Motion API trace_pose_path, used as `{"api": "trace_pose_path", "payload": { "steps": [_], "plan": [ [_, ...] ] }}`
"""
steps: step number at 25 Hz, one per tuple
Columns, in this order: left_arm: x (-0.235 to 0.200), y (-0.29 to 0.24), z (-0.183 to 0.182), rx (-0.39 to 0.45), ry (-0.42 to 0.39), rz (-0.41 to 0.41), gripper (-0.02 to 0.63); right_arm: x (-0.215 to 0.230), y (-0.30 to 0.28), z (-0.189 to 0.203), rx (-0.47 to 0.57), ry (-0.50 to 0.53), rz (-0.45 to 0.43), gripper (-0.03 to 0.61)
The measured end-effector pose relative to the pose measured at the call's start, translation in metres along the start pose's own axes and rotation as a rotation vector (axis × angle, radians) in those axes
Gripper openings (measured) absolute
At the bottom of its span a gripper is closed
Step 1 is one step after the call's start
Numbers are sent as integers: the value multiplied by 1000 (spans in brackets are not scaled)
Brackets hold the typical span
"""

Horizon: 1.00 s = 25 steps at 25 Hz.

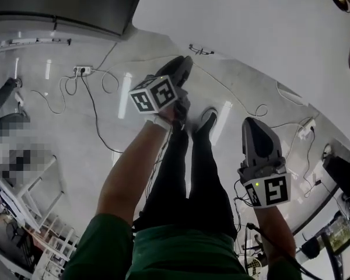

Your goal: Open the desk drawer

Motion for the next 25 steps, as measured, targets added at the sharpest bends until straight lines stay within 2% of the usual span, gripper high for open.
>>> {"api": "trace_pose_path", "payload": {
  "steps": [4,7,11,14,21,25],
  "plan": [
    [-15,-36,-3,69,273,120,103,-12,2,25,-53,-9,-32,1],
    [-31,-58,-2,99,365,146,103,-18,4,40,-87,-39,-40,2],
    [-33,-76,-2,140,479,215,103,-16,6,48,-73,-39,-40,2],
    [-29,-86,-4,156,512,254,103,-13,5,56,-83,-56,-40,2],
    [-26,-103,-10,156,526,267,101,-19,2,66,-108,-87,-43,2],
    [-20,-104,-11,172,541,316,76,-28,-1,71,-141,-119,-54,2]
  ]
}}
Point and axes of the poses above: the fingertips, and each gripper's own axes: y backward along the fingers, x to its right, z out of its underside, the point moved 2 cm from there along y, backward along the fingers, and after that the axes turned 13 degrees about y, right-handed, at the moved point
